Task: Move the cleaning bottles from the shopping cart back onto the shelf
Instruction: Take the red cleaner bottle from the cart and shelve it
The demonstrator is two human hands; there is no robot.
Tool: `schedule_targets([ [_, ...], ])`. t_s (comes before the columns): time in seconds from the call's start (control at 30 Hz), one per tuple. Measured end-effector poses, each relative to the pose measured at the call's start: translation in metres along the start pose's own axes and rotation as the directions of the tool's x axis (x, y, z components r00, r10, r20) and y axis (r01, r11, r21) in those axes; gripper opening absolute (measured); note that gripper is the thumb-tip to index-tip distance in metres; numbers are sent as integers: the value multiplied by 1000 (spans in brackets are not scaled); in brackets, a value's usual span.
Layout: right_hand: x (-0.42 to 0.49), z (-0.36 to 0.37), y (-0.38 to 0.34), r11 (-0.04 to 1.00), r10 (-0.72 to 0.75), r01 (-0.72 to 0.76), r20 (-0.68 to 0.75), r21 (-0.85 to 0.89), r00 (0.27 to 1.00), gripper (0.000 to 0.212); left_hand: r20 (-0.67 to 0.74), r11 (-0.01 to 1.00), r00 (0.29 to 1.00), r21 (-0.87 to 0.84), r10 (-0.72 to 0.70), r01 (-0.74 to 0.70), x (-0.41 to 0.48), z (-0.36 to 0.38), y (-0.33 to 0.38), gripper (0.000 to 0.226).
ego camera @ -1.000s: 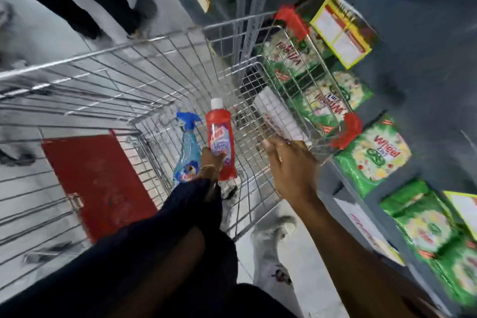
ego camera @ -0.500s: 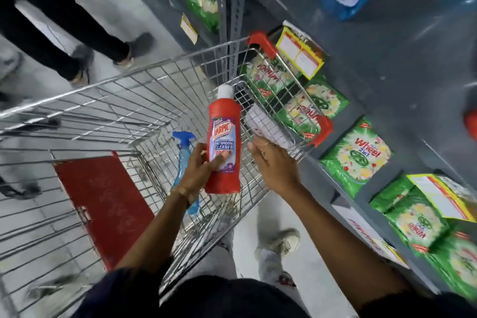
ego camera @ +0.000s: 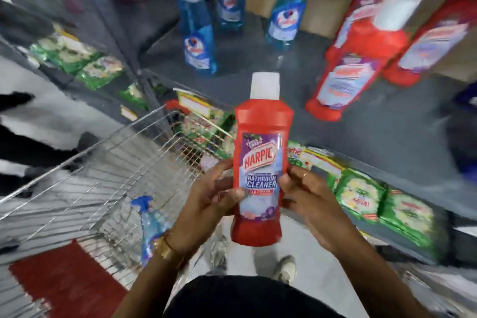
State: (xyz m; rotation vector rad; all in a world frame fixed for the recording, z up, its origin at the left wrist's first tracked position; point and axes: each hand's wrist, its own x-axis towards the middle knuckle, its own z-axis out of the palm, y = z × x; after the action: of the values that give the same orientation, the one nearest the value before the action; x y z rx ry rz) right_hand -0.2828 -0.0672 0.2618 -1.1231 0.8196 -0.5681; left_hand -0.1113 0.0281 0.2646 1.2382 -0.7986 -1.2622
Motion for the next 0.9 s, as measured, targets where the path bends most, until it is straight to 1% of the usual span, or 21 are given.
schedule_targets([
  [0.07, -18, -25, -5, 1000, -18, 18, -55, 4, 998, 30, 57, 999, 998, 48, -1, -1, 8, 28, -1, 46],
  [0.17, -39, -61, -9, 997, -74, 75, -141, 5, 987, 34, 107, 996, 994, 91, 3, -12, 21, 69, -6, 45],
  [0.33, -58, -110, -15, 984, -173, 180, -202, 16, 964, 28, 190, 994, 982, 103, 23, -44, 41, 126, -7, 40],
  [0.43, -62, -138, -22, 975, -216, 221, -220, -1, 951, 31, 225, 990, 973, 111, 56, -83, 57, 155, -8, 40],
  [0.53, -59, -167, -38, 953, -302, 300, -248, -48, 920, 33, 266, 978, 955, 124, 128, -166, 85, 185, -12, 38],
  [0.67, -41, -204, -56, 915, -404, 383, -313, -130, 860, 29, 272, 944, 931, 153, 244, -292, 135, 224, -22, 46],
  [0.8, -16, -232, -59, 891, -452, 426, -365, -156, 814, 31, 303, 948, 918, 109, 254, -299, 173, 250, -28, 46],
  [0.83, -10, -238, -59, 886, -462, 433, -375, -165, 803, 30, 304, 943, 912, 96, 277, -318, 178, 256, -26, 53],
  [0.9, 1, -247, -60, 876, -480, 444, -400, -185, 780, 29, 276, 931, 909, 100, 313, -351, 189, 263, -21, 78],
])
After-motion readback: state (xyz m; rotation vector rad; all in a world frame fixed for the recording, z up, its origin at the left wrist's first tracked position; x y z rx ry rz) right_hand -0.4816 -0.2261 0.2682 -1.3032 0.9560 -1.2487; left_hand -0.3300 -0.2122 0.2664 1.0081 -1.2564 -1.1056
